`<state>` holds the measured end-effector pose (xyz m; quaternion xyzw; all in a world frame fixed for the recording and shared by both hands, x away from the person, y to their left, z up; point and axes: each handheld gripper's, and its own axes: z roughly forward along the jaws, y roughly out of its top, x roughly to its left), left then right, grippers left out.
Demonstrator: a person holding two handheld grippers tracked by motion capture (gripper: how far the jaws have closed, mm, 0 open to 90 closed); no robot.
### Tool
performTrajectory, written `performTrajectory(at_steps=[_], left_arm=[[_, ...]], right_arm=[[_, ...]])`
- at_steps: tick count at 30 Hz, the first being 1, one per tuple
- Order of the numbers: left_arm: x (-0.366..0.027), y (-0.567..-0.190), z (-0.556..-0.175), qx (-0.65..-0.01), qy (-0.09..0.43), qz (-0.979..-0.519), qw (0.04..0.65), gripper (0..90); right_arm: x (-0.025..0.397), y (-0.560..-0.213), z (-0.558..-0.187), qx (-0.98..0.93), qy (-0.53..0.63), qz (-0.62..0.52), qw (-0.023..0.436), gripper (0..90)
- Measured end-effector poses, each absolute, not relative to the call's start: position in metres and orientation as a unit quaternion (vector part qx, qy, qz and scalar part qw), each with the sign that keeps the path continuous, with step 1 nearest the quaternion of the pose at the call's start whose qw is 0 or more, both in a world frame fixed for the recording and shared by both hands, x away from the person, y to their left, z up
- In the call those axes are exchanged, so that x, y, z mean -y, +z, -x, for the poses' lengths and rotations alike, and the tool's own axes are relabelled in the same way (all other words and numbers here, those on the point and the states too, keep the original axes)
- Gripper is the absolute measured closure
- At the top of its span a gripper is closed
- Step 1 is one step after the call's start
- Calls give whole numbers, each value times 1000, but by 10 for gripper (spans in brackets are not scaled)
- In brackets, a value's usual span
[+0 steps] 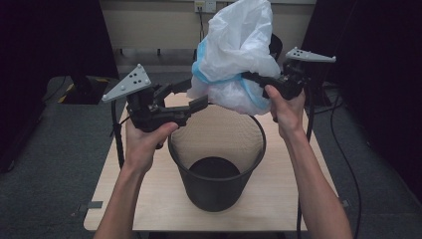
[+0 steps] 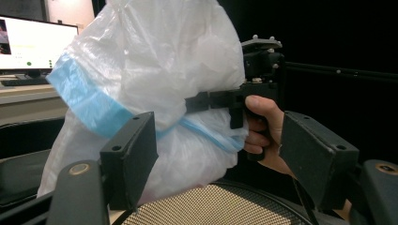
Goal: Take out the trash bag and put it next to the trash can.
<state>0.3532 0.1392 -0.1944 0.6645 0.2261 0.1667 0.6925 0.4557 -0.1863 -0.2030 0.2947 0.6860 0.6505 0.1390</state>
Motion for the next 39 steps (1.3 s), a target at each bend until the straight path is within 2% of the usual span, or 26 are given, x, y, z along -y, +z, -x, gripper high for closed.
performTrajectory(at_steps=[15,25,39], left_arm=[[-135,-207,-363,-235,157,-677,680,252],[-138,-219,-365,-247,155,-680,673,210],[-153,-229,-361,-264,164,-675,669,160]], right_arm=[[205,-226,-484,-686,626,-339,150,880],[216,-273,-492,-680,619,-372,128,880],[237,-328,-485,-683,602,-398,115,881]])
